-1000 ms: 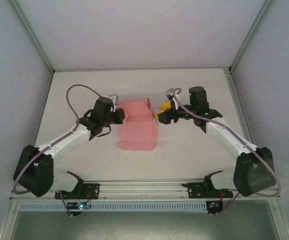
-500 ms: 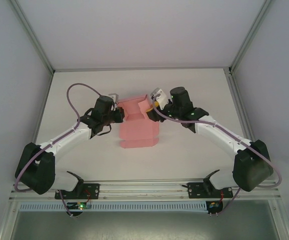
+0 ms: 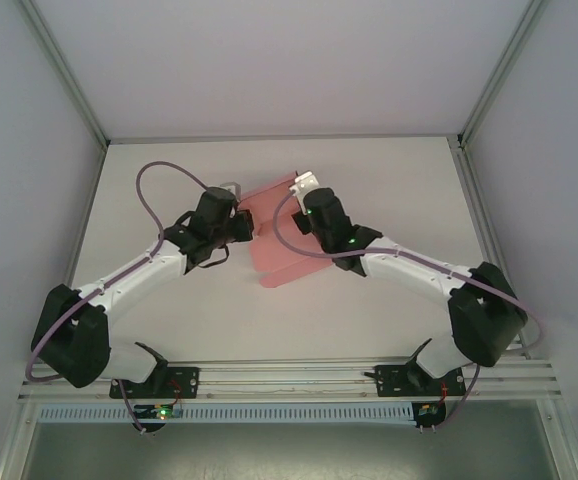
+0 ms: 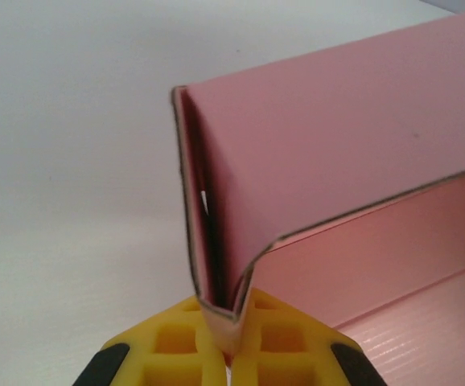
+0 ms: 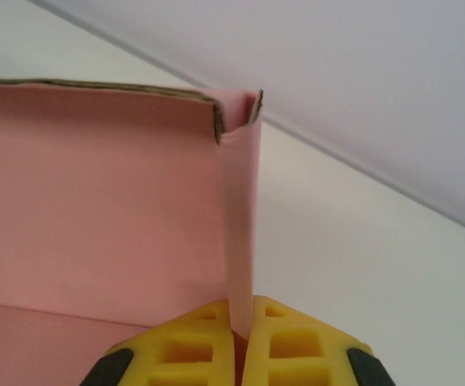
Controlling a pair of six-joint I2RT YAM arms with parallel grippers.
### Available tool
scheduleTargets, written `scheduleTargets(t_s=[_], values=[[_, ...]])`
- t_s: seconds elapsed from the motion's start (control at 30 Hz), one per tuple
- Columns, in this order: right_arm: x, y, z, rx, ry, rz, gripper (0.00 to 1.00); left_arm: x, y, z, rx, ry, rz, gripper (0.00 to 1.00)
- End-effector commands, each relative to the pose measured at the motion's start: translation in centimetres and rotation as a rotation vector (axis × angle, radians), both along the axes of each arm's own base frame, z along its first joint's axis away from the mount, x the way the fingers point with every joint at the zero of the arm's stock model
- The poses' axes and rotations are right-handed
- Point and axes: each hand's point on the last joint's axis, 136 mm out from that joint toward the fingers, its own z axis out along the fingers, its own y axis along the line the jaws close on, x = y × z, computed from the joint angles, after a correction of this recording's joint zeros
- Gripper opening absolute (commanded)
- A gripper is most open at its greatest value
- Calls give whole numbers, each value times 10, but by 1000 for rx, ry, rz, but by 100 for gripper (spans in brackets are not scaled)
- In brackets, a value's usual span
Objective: Assemble paper box
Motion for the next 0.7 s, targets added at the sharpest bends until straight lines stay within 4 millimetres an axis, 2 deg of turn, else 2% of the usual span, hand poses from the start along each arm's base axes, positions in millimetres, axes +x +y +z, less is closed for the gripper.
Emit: scheduleTargets(t_s=[0.0,0.13,0.3,0.37,0.43,0.47,0.53,0.6,0.67], values=[[14,-37,16,-152,-125,-256,2,-14,15,-20,59,155,134,0],[14,-68,14,-319,-150,-423,2,-28,38,-34,156,299,257,0],[9,-101,22,-487,-192,-585,2,-37,52,-31,204,337,306,0],[8,-109,24,-520,-202,-620,2,-41,55,-29,220,356,308,0],[9,-108,19,-502,-202,-600,3,-43,50,-30,195,360,289,0],[10,-103,15,-481,-197,-560,4,-43,45,-31,170,360,271,0],[14,-72,-4,-387,-151,-345,6,-40,32,-29,109,345,226,0],[9,-32,-20,-211,-74,-79,11,-35,19,-23,47,306,176,0],[-4,4,-25,-43,-11,151,20,-28,11,-13,19,258,144,0]])
